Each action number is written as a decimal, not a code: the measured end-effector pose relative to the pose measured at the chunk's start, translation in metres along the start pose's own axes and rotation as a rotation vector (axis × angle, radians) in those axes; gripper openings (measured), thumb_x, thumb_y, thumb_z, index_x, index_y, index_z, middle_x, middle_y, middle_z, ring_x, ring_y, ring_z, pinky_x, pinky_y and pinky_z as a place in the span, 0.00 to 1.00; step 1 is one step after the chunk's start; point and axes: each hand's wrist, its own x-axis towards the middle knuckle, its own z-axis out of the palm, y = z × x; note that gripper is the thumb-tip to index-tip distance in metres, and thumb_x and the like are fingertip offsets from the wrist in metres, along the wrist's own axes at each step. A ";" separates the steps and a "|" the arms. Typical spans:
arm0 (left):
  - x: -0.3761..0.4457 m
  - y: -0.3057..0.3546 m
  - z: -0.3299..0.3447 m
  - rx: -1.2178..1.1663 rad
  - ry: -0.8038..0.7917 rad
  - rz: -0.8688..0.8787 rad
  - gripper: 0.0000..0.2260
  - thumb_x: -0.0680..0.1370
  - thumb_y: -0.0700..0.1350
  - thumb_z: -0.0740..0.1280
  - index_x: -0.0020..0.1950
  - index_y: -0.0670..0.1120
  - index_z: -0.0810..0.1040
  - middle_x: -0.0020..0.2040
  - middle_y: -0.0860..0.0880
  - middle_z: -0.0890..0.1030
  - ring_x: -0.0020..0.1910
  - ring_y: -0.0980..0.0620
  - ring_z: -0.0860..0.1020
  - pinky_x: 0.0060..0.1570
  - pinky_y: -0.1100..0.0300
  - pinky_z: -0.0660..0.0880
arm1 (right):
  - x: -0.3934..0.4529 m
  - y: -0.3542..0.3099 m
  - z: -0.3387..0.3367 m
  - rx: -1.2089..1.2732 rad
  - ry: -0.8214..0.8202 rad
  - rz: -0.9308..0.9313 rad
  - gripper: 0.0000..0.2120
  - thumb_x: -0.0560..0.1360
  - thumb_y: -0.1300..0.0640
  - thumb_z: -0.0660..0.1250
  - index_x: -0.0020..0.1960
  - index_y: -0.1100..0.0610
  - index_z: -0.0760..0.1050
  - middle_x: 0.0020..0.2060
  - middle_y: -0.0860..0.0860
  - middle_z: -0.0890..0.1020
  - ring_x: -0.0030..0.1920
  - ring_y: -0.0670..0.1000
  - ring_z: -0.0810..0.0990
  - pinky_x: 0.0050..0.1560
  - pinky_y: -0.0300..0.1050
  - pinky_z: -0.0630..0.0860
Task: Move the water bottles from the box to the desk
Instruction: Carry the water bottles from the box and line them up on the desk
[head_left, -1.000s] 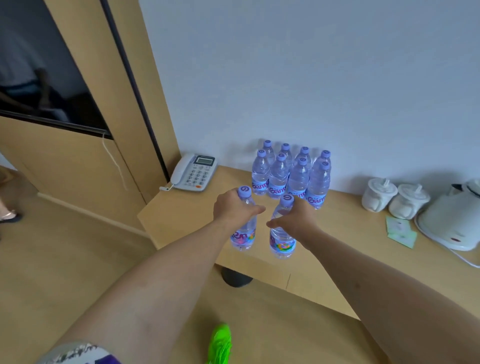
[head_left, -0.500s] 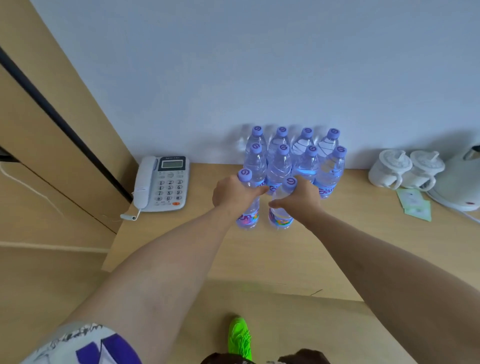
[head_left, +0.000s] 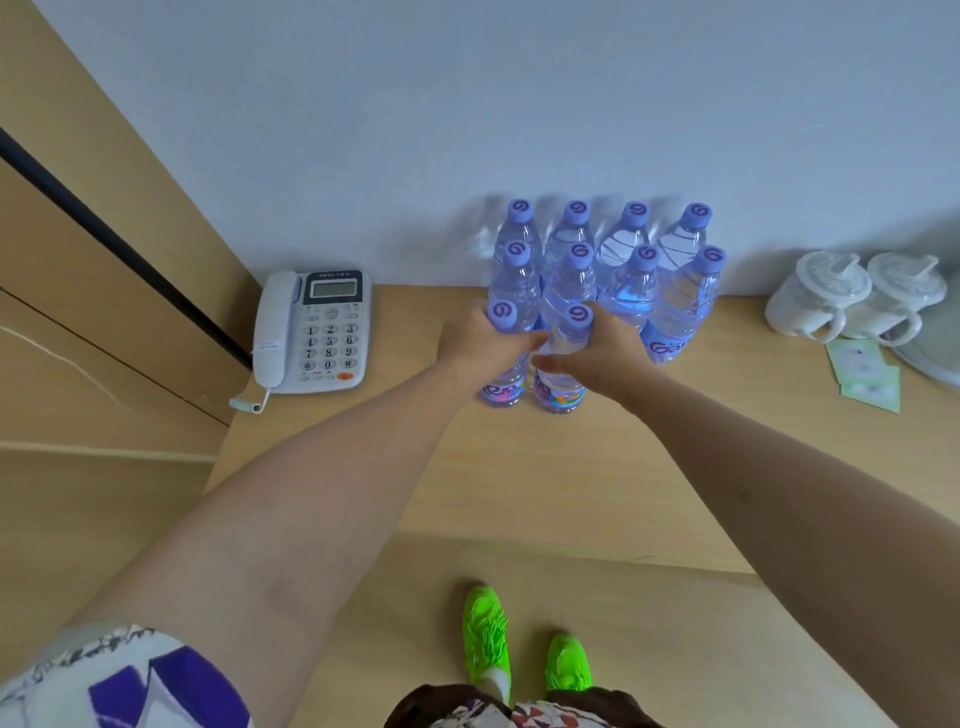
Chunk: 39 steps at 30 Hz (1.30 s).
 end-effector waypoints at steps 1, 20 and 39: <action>0.001 0.003 -0.002 -0.018 -0.058 -0.017 0.20 0.65 0.61 0.79 0.49 0.51 0.82 0.43 0.55 0.83 0.47 0.54 0.81 0.42 0.60 0.74 | 0.000 -0.002 -0.001 -0.033 -0.019 0.002 0.29 0.64 0.42 0.80 0.59 0.53 0.75 0.53 0.51 0.82 0.57 0.54 0.78 0.56 0.55 0.78; 0.005 0.018 -0.034 -0.154 -0.221 -0.014 0.15 0.68 0.44 0.80 0.52 0.46 0.83 0.52 0.46 0.85 0.51 0.46 0.84 0.44 0.45 0.84 | 0.009 -0.008 -0.014 -0.043 0.056 -0.011 0.28 0.64 0.56 0.82 0.59 0.58 0.75 0.46 0.50 0.77 0.50 0.56 0.77 0.48 0.53 0.78; 0.018 0.015 -0.027 0.192 0.016 0.206 0.21 0.62 0.60 0.82 0.31 0.48 0.76 0.29 0.55 0.77 0.30 0.61 0.72 0.28 0.62 0.64 | 0.006 -0.006 -0.013 -0.018 0.097 -0.033 0.25 0.66 0.54 0.81 0.59 0.56 0.77 0.48 0.50 0.78 0.51 0.55 0.78 0.49 0.52 0.77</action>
